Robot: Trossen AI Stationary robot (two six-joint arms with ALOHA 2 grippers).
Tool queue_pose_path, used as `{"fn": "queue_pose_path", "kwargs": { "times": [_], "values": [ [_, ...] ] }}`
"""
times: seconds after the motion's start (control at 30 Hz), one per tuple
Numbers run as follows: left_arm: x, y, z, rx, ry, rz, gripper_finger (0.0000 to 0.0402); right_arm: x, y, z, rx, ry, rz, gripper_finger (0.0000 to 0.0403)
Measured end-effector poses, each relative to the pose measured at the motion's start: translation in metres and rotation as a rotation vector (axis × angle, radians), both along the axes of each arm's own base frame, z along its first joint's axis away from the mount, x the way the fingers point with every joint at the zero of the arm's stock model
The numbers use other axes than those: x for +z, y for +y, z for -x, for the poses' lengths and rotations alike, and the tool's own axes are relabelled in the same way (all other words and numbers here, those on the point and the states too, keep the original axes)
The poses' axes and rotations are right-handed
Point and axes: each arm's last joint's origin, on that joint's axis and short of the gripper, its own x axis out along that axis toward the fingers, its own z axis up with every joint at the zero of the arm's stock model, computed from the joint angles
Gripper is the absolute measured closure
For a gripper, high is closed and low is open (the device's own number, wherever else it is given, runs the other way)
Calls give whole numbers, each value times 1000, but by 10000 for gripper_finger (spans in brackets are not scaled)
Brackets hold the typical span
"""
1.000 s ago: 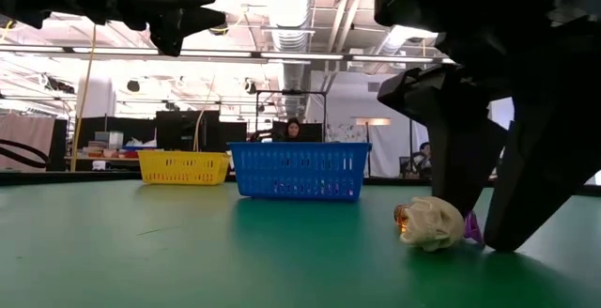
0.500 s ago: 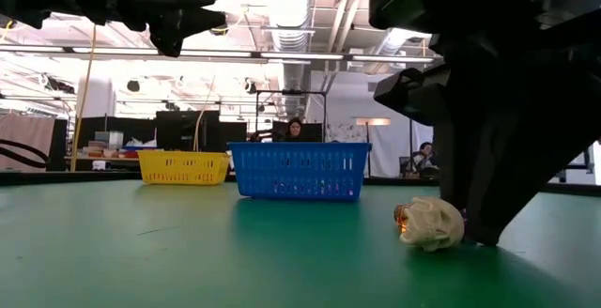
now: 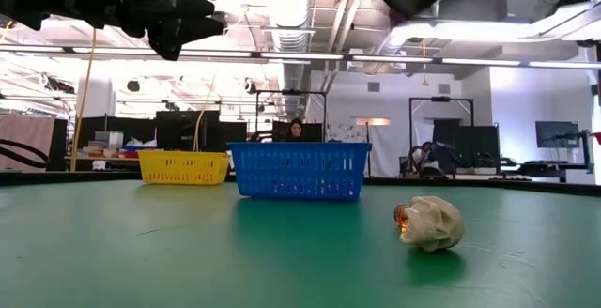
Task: Sort Halloween decoration
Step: Put the witch hat toy into the blue bin
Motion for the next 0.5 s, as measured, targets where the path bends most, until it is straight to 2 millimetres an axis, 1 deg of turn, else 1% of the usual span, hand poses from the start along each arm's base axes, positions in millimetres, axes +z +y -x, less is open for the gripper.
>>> {"fn": "queue_pose_path", "kwargs": {
  "times": [0.03, 0.1, 0.17, 0.23, 0.27, 0.37, 0.43, 0.5],
  "values": [
    [0, 0, 0, 0, 0, 0, 221, 8, -8, -2, -16, -42, 27, 370],
    [0, 0, 0, 0, -1, 0, 221, 17, -25, -7, -44, -98, 97, 368],
    [0, 0, 0, 0, -1, 4, 221, 21, -44, -16, -87, -133, 125, 371],
    [0, 0, 0, 0, -1, 11, 221, 21, -65, -25, -151, -141, 117, 375],
    [0, 0, 0, 0, -1, 11, 221, 20, -75, -29, -185, -135, 101, 376],
    [0, 0, 0, -1, 2, 11, 221, 5, -102, -42, -285, -85, 89, 368],
    [-1, 0, 0, -6, 14, 7, 221, -8, -117, -49, -327, -39, 103, 351],
    [-3, 0, 0, -6, 29, 3, 221, -16, -130, -54, -365, -17, 106, 330]
  ]
}}
